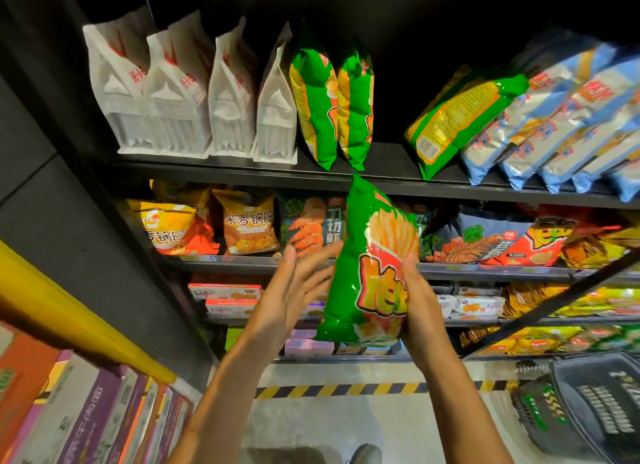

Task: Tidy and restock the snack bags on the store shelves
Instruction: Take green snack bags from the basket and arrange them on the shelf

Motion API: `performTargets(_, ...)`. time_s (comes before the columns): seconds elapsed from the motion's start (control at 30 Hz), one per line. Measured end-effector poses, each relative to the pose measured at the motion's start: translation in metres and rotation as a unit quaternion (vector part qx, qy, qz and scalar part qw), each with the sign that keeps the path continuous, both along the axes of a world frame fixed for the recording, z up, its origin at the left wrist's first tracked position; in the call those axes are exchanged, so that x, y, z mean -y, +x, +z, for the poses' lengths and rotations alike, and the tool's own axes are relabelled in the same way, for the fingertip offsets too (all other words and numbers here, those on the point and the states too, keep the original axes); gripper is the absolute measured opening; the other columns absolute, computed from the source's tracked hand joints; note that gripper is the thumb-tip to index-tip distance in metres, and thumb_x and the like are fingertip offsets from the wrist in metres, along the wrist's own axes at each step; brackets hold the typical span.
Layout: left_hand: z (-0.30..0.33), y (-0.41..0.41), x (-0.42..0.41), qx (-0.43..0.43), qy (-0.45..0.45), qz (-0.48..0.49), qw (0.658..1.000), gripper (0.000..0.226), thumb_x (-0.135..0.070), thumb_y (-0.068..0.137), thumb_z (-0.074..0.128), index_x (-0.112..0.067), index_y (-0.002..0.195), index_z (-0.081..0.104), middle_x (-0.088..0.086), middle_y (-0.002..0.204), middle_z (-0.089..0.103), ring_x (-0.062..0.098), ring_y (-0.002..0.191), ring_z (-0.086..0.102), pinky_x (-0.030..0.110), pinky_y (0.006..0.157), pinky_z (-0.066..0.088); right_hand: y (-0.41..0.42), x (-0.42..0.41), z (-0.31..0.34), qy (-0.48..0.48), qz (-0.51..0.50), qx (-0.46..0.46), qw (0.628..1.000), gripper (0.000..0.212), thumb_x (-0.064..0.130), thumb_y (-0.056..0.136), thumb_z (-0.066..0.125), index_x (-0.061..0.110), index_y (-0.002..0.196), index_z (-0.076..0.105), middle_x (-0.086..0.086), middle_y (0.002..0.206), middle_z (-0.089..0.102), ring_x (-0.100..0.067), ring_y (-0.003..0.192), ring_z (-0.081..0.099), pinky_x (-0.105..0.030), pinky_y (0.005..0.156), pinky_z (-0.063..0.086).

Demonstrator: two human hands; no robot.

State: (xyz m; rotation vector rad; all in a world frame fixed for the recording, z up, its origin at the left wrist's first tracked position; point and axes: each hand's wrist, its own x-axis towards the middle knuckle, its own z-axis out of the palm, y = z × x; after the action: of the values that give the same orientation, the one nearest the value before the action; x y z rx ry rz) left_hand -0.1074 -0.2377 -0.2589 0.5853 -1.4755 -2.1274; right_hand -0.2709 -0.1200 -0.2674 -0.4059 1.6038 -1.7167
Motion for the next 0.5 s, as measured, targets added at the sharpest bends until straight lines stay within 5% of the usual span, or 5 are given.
performTargets(0.17, -0.011, 0.0, -0.015, 0.009, -0.026, -0.018, 0.999, 0.066, -0.057, 0.101, 0.018, -0.026, 0.149, 0.051, -0.016, 0.155, 0.049, 0.009, 0.145, 0.044, 0.049, 0.124, 0.027, -0.003, -0.001, 0.0, 0.003, 0.035, 0.112, 0.993, 0.064, 0.055, 0.09, 0.049, 0.014, 0.138, 0.061, -0.009, 0.123, 0.075, -0.027, 0.115, 0.072, -0.049, 0.103, 0.053)
performTargets(0.27, -0.013, 0.001, -0.013, 0.028, -0.054, -0.016, 0.998, 0.065, -0.059, 0.101, 0.019, -0.03, 0.148, 0.054, -0.019, 0.155, 0.048, 0.002, 0.146, 0.039, 0.043, 0.123, 0.027, -0.002, -0.002, -0.004, 0.004, 0.052, 0.114, 0.992, 0.064, 0.055, 0.091, 0.049, 0.016, 0.141, 0.059, -0.009, 0.127, 0.073, -0.027, 0.118, 0.07, -0.05, 0.105, 0.051)
performTargets(0.4, -0.013, 0.003, -0.009, 0.091, -0.085, -0.028, 0.992, 0.046, -0.072, 0.088, 0.048, -0.061, 0.132, 0.056, -0.038, 0.141, 0.048, -0.009, 0.135, 0.045, 0.022, 0.107, 0.041, 0.002, -0.004, -0.004, -0.001, 0.045, 0.068, 0.997, 0.06, 0.052, 0.091, 0.053, 0.017, 0.138, 0.06, -0.009, 0.124, 0.075, -0.028, 0.115, 0.071, -0.053, 0.105, 0.052)
performTargets(0.5, -0.021, 0.003, -0.01, 0.129, -0.086, -0.041, 0.987, 0.063, -0.062, 0.078, 0.075, -0.066, 0.132, 0.042, -0.035, 0.136, 0.054, -0.005, 0.128, 0.055, 0.028, 0.107, 0.049, 0.005, -0.003, 0.001, 0.007, 0.062, -0.024, 0.998, 0.046, 0.041, 0.096, 0.062, 0.021, 0.137, 0.06, -0.004, 0.125, 0.074, -0.026, 0.115, 0.071, -0.055, 0.104, 0.053)
